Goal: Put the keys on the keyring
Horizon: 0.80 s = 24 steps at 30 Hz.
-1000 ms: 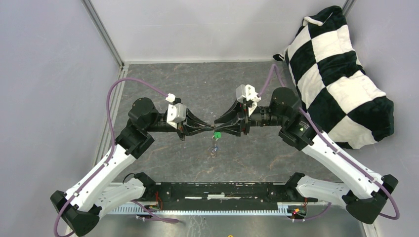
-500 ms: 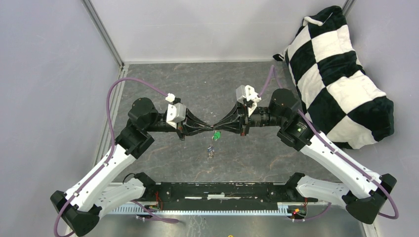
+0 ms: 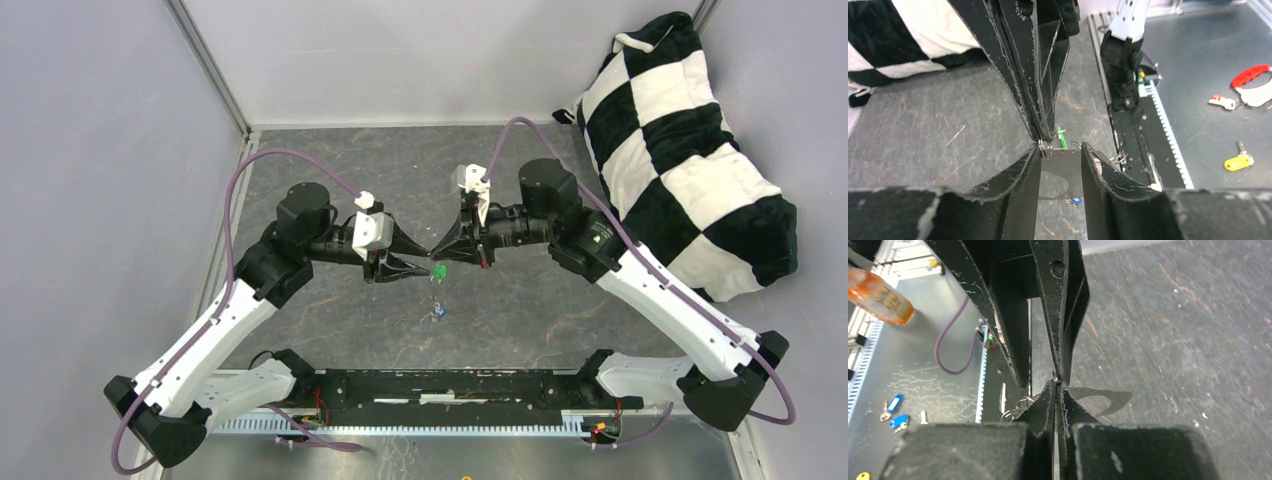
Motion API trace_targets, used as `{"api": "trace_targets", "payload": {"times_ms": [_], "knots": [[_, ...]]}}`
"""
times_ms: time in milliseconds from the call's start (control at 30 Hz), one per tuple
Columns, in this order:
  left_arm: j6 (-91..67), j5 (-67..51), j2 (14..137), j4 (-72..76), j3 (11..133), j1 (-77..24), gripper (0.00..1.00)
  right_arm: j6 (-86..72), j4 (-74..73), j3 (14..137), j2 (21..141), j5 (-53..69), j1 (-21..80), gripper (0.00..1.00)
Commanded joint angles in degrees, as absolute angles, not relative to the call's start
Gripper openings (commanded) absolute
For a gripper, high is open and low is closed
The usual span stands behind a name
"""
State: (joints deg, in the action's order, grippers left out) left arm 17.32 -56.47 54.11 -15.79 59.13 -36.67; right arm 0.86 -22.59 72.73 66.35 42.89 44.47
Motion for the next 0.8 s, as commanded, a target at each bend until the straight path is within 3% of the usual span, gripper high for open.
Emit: {"api": "trace_targets", "payload": {"times_ms": [0, 167, 533, 767], "knots": [[30.99, -55.01, 56.27, -29.41, 64.07, -36.74, 0.4, 7.14, -33.66, 79.08, 68.3, 35.42, 45.13, 0.0], [34.45, -51.37, 57.77, -31.26, 64.77, -36.76, 0.3, 9.62, -39.97, 83.85, 71.83, 28.47, 48.56, 0.0], [39.26, -51.02, 57.89, -34.07, 63.02, -36.85, 0.28, 9.67, -42.57, 90.08, 77.09, 21.45, 55.06, 0.0], [45.46, -50.85, 57.24, -38.09, 62.75, -36.83, 0.03, 9.67, -43.09, 92.9, 79.81, 21.82, 56.9, 0.0]]}}
